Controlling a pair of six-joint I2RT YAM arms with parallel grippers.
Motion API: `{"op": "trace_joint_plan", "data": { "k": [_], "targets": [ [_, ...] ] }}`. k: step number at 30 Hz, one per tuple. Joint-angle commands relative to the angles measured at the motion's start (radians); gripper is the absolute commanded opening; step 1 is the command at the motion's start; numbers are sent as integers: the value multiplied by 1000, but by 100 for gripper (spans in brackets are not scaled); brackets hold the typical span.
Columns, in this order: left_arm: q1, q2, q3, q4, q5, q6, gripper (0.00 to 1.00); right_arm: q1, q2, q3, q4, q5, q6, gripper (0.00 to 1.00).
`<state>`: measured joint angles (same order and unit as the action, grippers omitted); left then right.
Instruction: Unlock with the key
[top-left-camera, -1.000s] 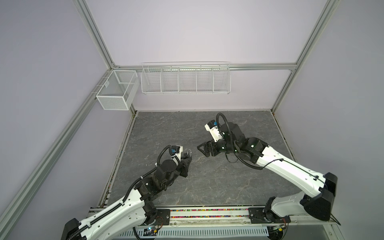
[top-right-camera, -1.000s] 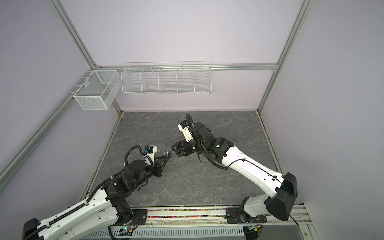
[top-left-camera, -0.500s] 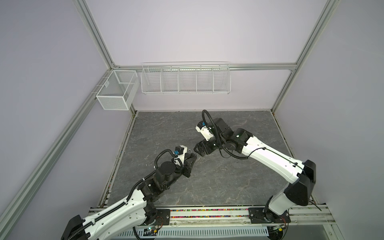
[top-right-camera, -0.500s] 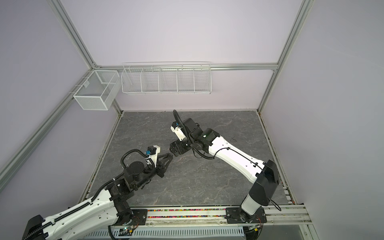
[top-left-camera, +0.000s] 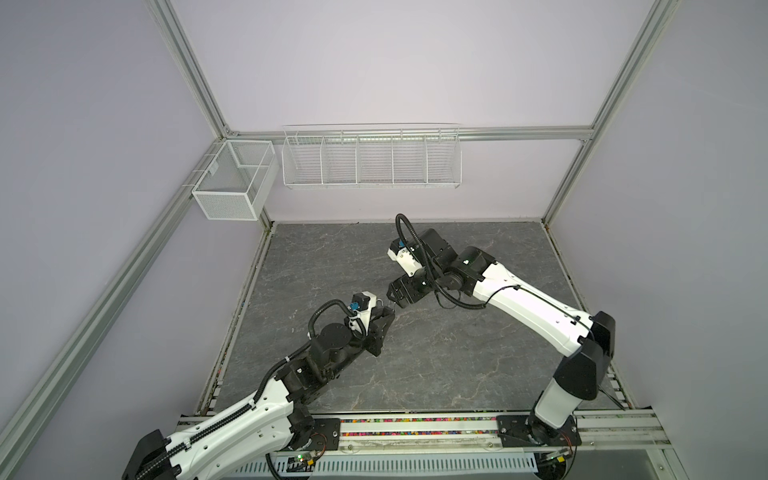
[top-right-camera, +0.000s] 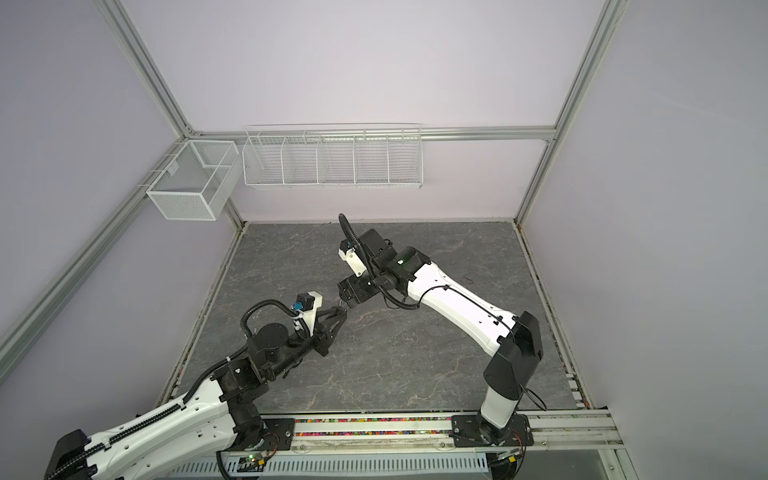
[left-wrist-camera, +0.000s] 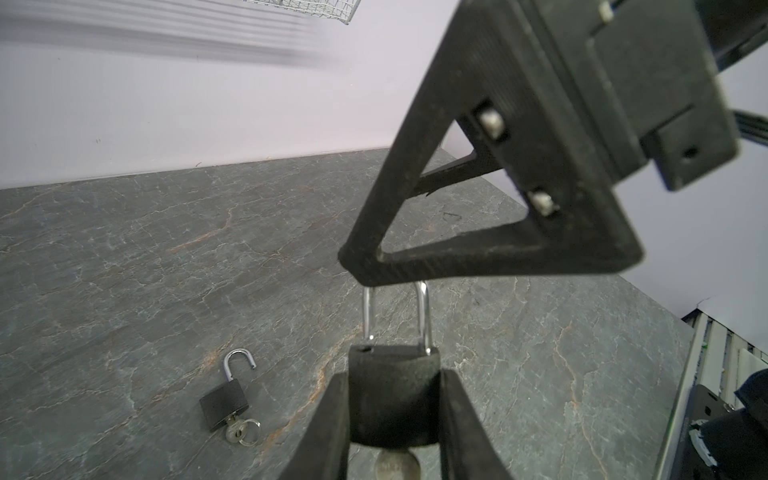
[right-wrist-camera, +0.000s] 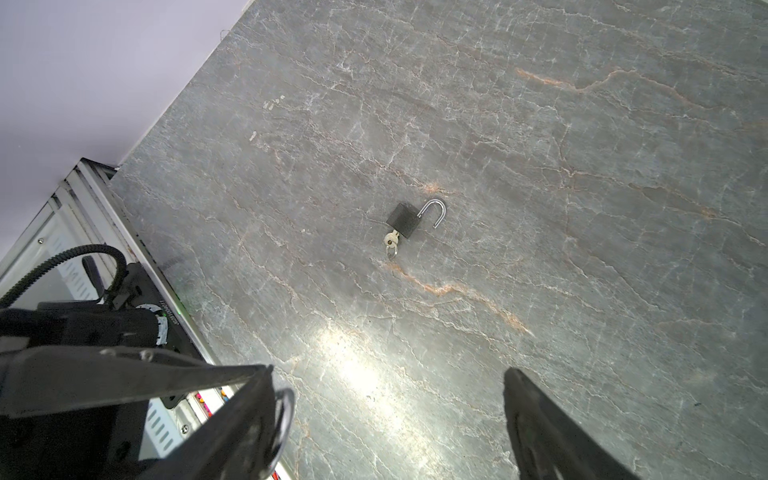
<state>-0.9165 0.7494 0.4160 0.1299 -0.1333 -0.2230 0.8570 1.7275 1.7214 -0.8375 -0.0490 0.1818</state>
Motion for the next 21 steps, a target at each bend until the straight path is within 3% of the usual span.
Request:
{"op": "trace_joint_plan", "data": {
  "k": [1, 21],
  "targets": [
    [-4, -17, -6, 31, -6, 28, 0, -13, 16, 31, -38, -4, -37, 87],
    [-2, -40, -17, 40, -36, 35, 0, -61, -5, -18, -29, -110, -61, 88]
  ]
}}
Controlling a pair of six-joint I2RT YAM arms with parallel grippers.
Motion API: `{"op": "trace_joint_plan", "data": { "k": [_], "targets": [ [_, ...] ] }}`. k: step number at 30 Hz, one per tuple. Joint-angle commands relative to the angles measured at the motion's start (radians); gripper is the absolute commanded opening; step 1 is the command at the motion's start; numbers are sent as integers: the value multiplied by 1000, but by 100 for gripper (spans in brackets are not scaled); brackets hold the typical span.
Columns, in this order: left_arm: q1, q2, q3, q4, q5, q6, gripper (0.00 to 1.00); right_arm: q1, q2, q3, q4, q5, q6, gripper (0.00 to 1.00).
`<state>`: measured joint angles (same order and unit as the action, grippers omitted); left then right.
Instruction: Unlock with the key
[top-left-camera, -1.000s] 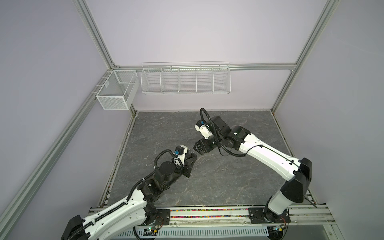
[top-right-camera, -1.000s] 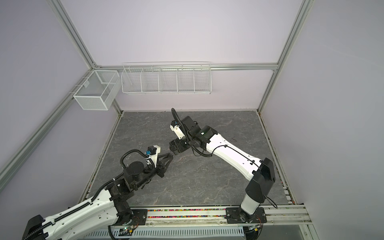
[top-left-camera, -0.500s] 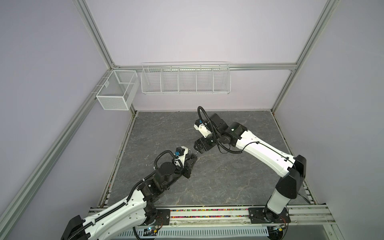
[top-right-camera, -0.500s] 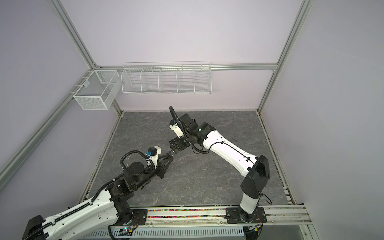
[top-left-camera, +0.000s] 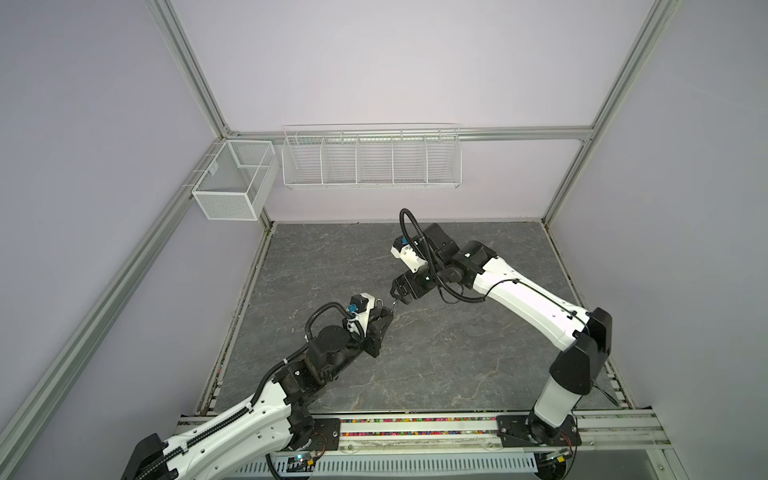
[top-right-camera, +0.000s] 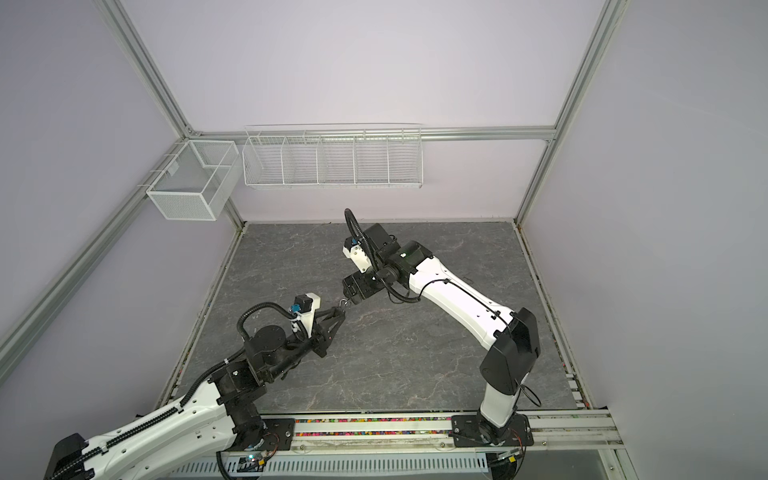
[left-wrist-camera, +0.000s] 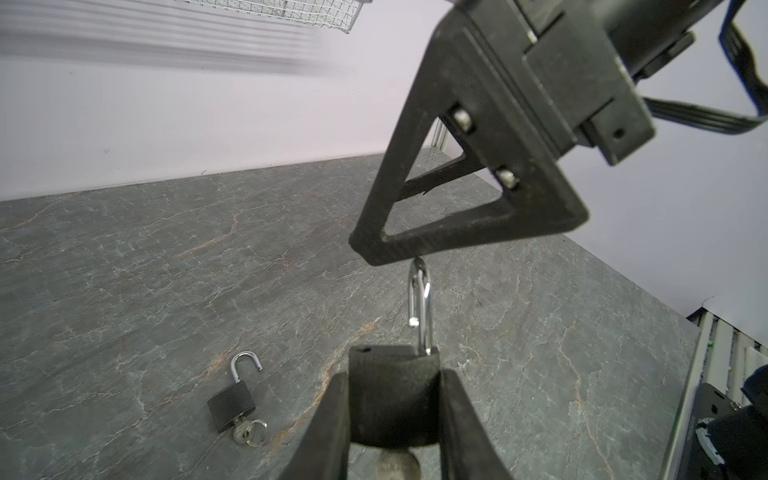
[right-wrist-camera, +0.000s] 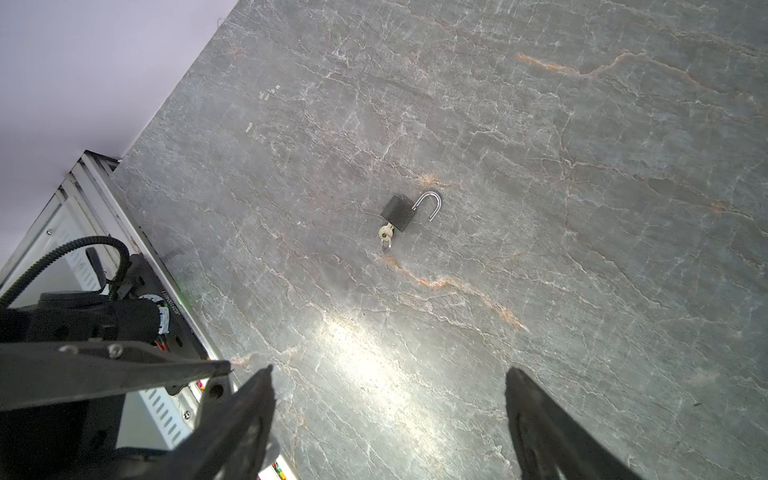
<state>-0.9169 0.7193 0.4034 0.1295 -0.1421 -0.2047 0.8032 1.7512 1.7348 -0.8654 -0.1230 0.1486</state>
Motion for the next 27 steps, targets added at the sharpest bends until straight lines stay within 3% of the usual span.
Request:
{"op": "trace_joint_plan", "data": {
  "k": [1, 13, 19, 27],
  "targets": [
    [-3, -8, -5, 44, -28, 17, 0, -8, -34, -39, 3, -38, -29, 88],
    [-3, 25, 5, 53, -47, 4, 0, -41, -93, -126, 33, -48, -21, 88],
    [-3, 85, 35, 33, -67, -17, 0, -66, -178, -223, 114, -115, 4, 89],
    [-3, 196, 105, 13, -69, -112, 0, -152, -304, -388, 188, -50, 81, 89]
  ]
}}
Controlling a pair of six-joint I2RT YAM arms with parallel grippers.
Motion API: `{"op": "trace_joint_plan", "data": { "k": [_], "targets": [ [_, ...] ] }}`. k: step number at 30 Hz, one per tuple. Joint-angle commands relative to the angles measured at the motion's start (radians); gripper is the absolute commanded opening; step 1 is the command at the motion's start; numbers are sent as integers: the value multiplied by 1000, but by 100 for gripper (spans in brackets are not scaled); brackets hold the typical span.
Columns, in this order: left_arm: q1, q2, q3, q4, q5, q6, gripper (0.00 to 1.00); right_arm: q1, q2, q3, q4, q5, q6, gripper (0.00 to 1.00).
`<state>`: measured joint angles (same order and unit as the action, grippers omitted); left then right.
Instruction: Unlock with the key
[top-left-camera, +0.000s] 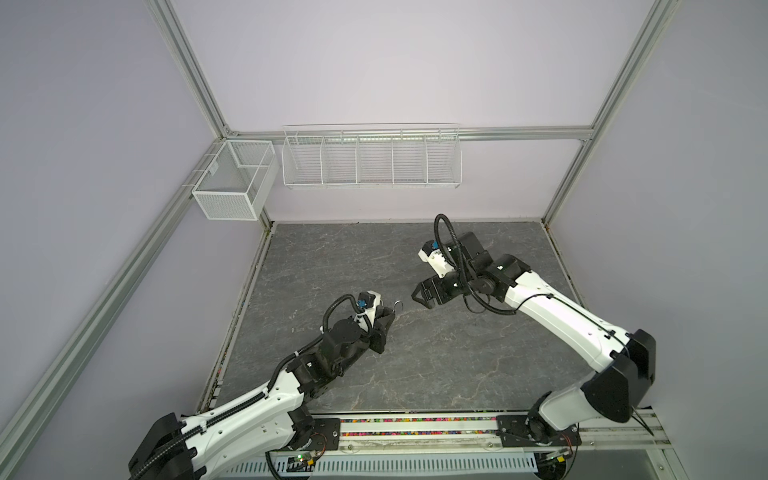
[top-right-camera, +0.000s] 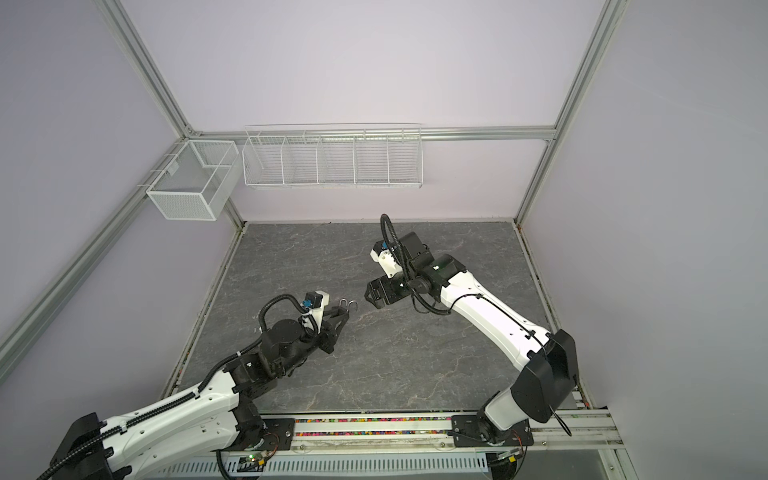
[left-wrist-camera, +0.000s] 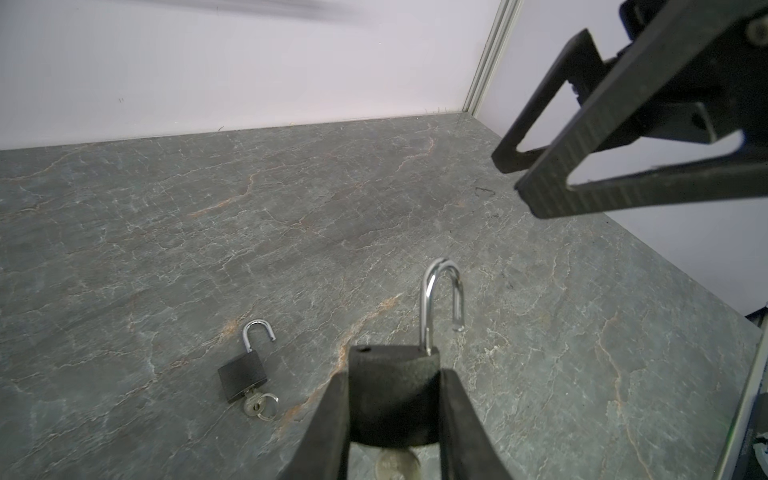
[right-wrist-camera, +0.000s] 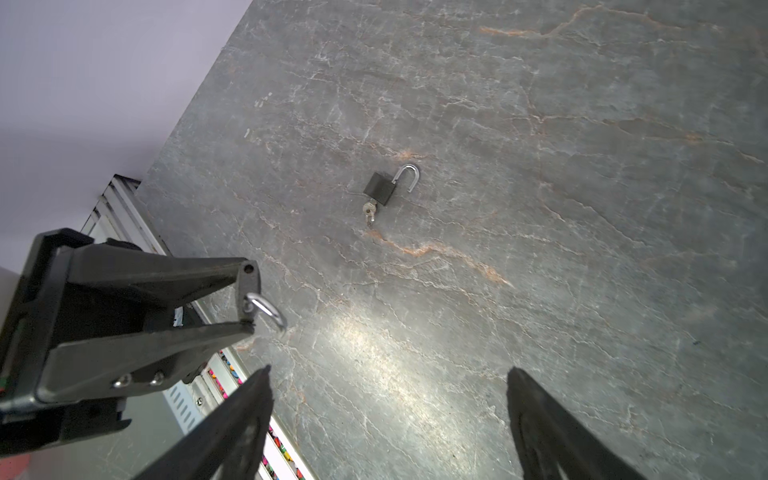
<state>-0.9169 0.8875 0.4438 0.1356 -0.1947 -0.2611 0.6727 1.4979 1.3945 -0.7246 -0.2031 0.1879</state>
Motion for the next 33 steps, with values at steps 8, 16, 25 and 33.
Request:
{"op": "trace_joint_plan", "data": {
  "k": [8, 16, 25, 33],
  "targets": [
    [-55, 240, 220, -141, -68, -230, 0, -115, -190, -245, 110, 121, 163, 90],
    [-86, 429, 320, -226, -106, -373, 0, -153, -293, -390, 171, 158, 246, 90],
    [-89, 716, 565, -488, -116, -468, 0, -188, -332, -490, 234, 187, 318, 90],
    [-89, 931, 742, -621, -156, -527, 0, -233, -328, -509, 241, 198, 328, 91]
  ]
}}
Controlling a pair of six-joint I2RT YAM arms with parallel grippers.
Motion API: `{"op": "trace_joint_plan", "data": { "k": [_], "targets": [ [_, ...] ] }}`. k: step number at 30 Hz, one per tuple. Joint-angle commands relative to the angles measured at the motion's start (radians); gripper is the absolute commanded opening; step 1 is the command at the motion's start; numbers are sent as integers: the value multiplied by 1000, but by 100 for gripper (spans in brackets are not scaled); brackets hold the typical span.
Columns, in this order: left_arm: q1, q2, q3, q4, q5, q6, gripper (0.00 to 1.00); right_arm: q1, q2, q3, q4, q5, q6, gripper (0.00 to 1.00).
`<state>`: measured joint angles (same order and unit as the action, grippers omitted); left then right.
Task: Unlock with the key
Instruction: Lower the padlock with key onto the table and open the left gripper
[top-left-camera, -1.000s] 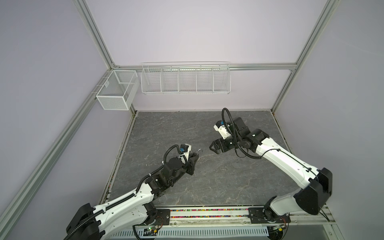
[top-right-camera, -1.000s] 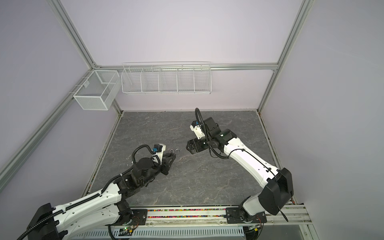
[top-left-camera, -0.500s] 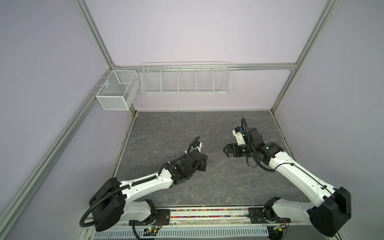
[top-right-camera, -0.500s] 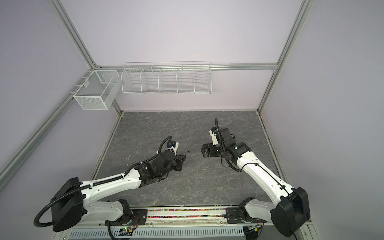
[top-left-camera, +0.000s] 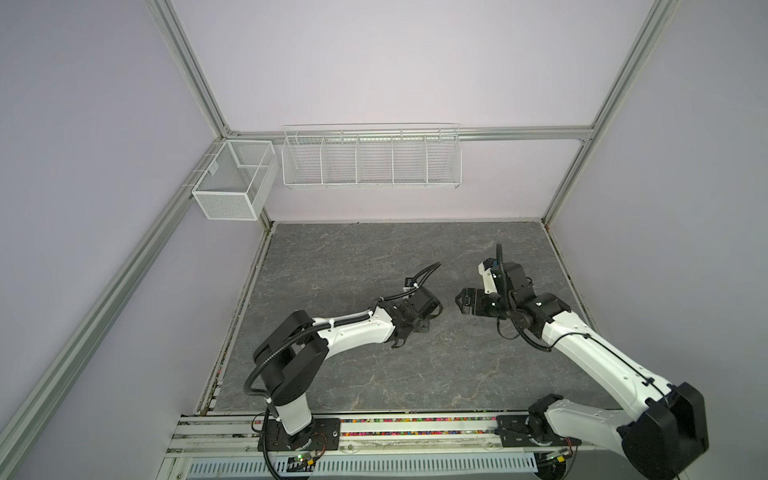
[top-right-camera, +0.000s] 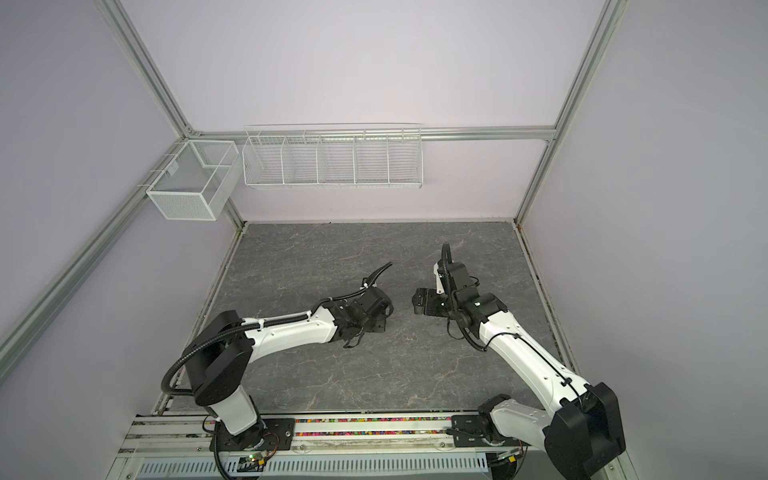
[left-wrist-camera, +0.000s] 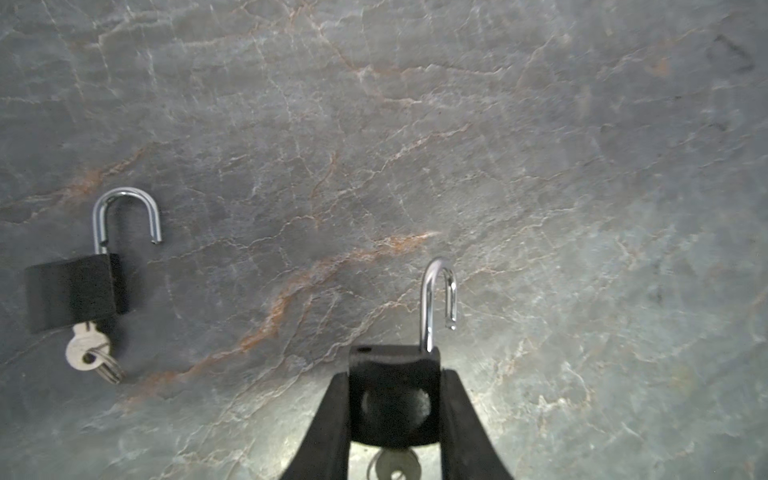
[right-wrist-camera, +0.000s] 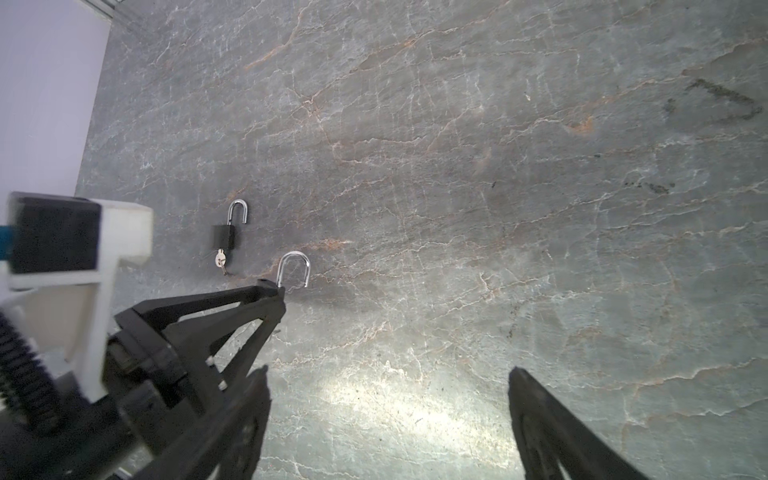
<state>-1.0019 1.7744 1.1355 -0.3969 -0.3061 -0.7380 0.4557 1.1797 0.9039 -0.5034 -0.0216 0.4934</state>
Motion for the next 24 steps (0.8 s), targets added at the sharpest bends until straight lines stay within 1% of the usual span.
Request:
{"op": "trace_joint_plan", "data": {
  "k": [1, 5, 8, 12, 16, 20, 22, 24],
  "targets": [
    [-3, 62, 64, -95, -49, -52, 0, -22, -11, -19, 20, 18, 22, 91],
    [-1, 132, 119, -134, -72, -60, 0, -47, -17, -50, 25, 12, 24, 91],
    [0, 168, 137, -138, -69, -70, 0, -60, -23, -58, 27, 12, 22, 91],
    [2, 199, 142, -137, -56, -81, 0, -70, -28, -65, 25, 12, 17, 91],
    [6, 201, 140, -147, -49, -89, 0, -74, -30, -66, 26, 12, 14, 91],
    [7, 185, 133, -137, -38, -86, 24, -74, -36, -61, 25, 12, 10, 91],
    [11, 176, 139, -140, -31, -85, 31, -75, -44, -60, 25, 23, 7, 91],
    [13, 161, 140, -144, -31, -83, 44, -75, -51, -61, 26, 36, 2, 91]
  ]
}}
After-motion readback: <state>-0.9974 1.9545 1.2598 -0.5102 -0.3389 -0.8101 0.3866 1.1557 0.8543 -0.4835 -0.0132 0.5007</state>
